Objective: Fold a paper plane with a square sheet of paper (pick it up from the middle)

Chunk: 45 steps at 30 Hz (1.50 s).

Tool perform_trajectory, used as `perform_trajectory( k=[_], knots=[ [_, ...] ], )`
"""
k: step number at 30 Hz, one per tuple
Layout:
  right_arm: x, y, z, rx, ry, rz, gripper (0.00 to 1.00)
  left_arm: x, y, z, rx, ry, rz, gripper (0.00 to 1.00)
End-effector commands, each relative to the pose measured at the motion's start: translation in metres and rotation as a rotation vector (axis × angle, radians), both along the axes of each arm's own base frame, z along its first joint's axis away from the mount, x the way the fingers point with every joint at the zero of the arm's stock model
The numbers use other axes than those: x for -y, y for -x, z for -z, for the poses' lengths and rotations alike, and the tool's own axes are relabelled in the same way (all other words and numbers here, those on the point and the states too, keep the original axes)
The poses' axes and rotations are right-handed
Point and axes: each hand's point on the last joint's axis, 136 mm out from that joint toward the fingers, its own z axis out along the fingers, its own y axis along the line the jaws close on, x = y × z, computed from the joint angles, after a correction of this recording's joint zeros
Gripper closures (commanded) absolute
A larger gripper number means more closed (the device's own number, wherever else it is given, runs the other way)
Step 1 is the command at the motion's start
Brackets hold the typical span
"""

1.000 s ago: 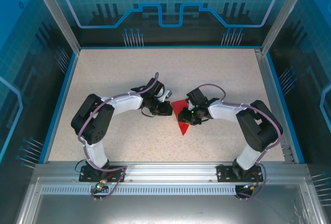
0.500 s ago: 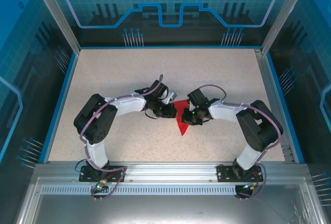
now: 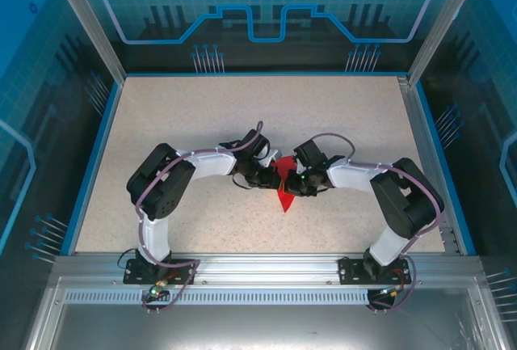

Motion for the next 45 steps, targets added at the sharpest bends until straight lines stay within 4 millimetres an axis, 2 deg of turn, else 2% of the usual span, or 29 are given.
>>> perform_trajectory(
  k=[1,12,18,25,31,38,45],
  knots=[
    [0.018,0.021,0.016,-0.083,0.054,0.009,0.99,0.009,-0.003,-0.001,-0.003,0.023,0.017,0.90],
    [0.017,0.019,0.014,-0.064,0.013,0.020,0.97,0.009,-0.004,0.009,-0.014,0.006,0.019,0.90],
    [0.013,0.016,0.007,-0.036,-0.028,0.025,0.93,0.009,-0.003,0.015,-0.021,-0.007,0.028,0.90],
    [0.012,0.008,-0.011,0.023,-0.055,0.032,0.83,0.009,-0.004,0.018,-0.020,-0.015,0.034,0.90],
    [0.021,0.004,-0.021,0.062,-0.043,0.055,0.82,0.011,-0.004,0.016,-0.017,-0.010,0.044,0.90],
    [0.035,-0.011,-0.029,0.086,-0.024,0.089,0.81,0.014,-0.004,0.013,-0.013,0.000,0.055,0.90],
    [0.043,-0.021,-0.024,0.071,0.024,0.092,0.81,0.017,-0.001,0.012,-0.011,0.000,0.074,0.90]
  ],
)
